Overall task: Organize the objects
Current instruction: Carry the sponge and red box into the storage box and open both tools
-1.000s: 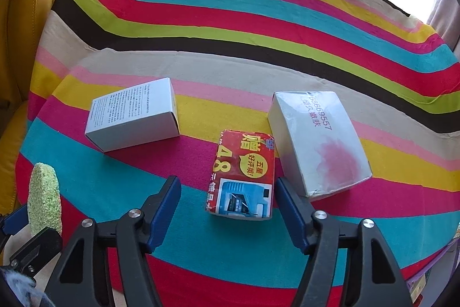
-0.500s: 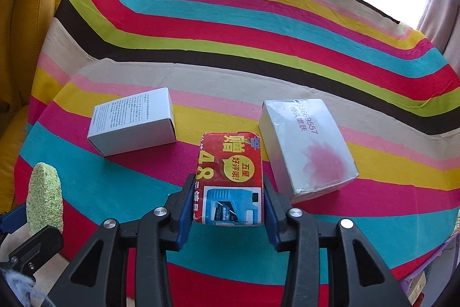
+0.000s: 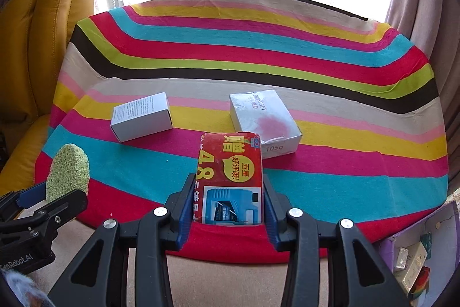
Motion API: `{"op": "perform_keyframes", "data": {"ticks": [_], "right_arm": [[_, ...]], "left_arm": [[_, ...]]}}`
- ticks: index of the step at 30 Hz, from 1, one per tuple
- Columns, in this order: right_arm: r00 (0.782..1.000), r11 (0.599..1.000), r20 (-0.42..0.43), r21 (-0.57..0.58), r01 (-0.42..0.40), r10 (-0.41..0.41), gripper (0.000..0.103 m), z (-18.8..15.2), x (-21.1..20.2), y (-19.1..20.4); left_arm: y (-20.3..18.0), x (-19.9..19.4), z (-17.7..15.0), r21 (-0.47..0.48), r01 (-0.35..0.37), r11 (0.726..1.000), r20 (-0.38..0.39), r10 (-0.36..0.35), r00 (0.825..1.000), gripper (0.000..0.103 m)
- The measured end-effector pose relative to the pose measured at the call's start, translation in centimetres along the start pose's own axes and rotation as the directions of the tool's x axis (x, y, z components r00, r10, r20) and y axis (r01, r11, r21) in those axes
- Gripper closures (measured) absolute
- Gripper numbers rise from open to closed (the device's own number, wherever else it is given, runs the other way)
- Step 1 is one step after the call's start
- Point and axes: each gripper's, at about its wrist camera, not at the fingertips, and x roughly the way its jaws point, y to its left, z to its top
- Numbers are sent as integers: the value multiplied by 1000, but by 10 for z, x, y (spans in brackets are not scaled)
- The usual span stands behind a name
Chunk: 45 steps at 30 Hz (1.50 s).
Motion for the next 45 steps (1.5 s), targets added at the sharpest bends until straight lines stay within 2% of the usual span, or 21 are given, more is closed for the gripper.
{"op": "perform_keyframes", "data": {"ticks": [12,17,23,31,38,42,45], "right_arm": [[999,993,25,113,43,-46,60,-42,-55,-59],[997,985,27,160,65,-70,60,-58,-74,-88],[993,967,25,233,103,-112,60,-79,-95,-129],[975,913,-11,349,213,-223,60,-110,-116,-201],[937,851,-20,412,326,-349,60,-123,-140,-252],[917,819,-22,440,367,-399,60,-128,-152,-270],[908,801,-28,459,384,-419,57,-131,-157,-280]], "left_arm": [[-69,-8,-20,131,74,989,-17,-73,997,21],[-106,-10,-31,200,123,972,-30,-119,992,21],[-154,-11,-46,287,193,938,-61,-183,981,21],[-217,-11,-59,366,317,875,-109,-298,948,21],[-278,-13,-75,457,416,786,-162,-386,908,21],[-306,-10,-80,486,478,732,-218,-429,877,20],[-321,-6,-82,497,499,709,-254,-431,866,19]]}}
